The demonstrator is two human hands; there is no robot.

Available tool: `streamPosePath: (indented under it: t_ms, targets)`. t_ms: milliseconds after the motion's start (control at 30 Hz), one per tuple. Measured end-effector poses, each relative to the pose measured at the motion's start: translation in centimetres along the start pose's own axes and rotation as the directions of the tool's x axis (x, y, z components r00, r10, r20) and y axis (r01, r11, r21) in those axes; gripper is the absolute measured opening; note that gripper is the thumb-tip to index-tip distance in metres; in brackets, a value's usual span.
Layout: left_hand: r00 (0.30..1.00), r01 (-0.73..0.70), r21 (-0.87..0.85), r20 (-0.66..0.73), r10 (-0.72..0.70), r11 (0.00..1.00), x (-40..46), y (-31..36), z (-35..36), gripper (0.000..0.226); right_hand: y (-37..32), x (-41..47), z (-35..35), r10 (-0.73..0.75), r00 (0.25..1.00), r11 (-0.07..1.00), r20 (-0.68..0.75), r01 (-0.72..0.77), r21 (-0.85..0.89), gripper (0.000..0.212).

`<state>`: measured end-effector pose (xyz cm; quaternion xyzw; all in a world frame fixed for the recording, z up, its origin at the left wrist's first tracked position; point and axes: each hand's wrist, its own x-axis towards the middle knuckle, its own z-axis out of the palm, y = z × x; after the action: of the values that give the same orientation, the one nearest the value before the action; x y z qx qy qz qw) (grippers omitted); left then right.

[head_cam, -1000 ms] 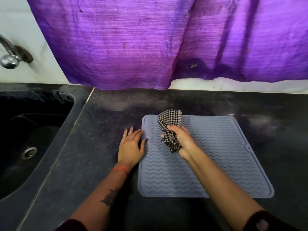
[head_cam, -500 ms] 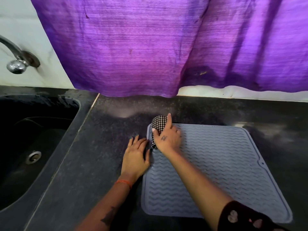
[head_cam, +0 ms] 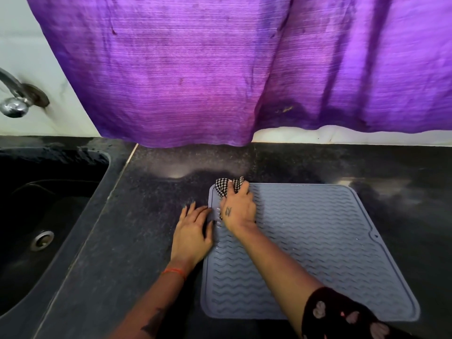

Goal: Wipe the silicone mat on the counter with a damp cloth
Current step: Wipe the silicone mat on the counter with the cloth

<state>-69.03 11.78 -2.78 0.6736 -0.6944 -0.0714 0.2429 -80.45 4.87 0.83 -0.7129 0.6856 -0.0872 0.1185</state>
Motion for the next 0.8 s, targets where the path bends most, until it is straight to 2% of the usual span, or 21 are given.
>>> streamPosePath:
  t_ms: [167, 400, 567, 800]
  targets:
    - [1.0, 0.006, -0.008, 0.004, -0.006, 1.0, 0.0, -0.1, 0.0, 0.052, 2.9, 0.1, -0.9, -0.012, 1.0, 1.0, -0.018, 0.012, 0.02, 0.047]
    - [1.0, 0.008, -0.009, -0.001, -0.008, 1.0, 0.0, -0.1, 0.2, 0.053, 10.0, 0.2, -3.1, 0.088, 0.993, 0.996, -0.082, -0.087, 0.02, 0.046]
    - [1.0, 0.011, -0.001, 0.002, -0.011, 1.0, 0.0, -0.1, 0.3, 0.053, 16.4, 0.3, -5.5, 0.174, 0.978, 0.981, -0.118, -0.183, -0.066, 0.047]
    - [1.0, 0.014, -0.009, 0.007, -0.014, 1.0, 0.0, -0.1, 0.2, 0.055, 23.6, 0.8, -7.4, 0.273, 0.949, 0.955, -0.157, -0.288, -0.077, 0.048]
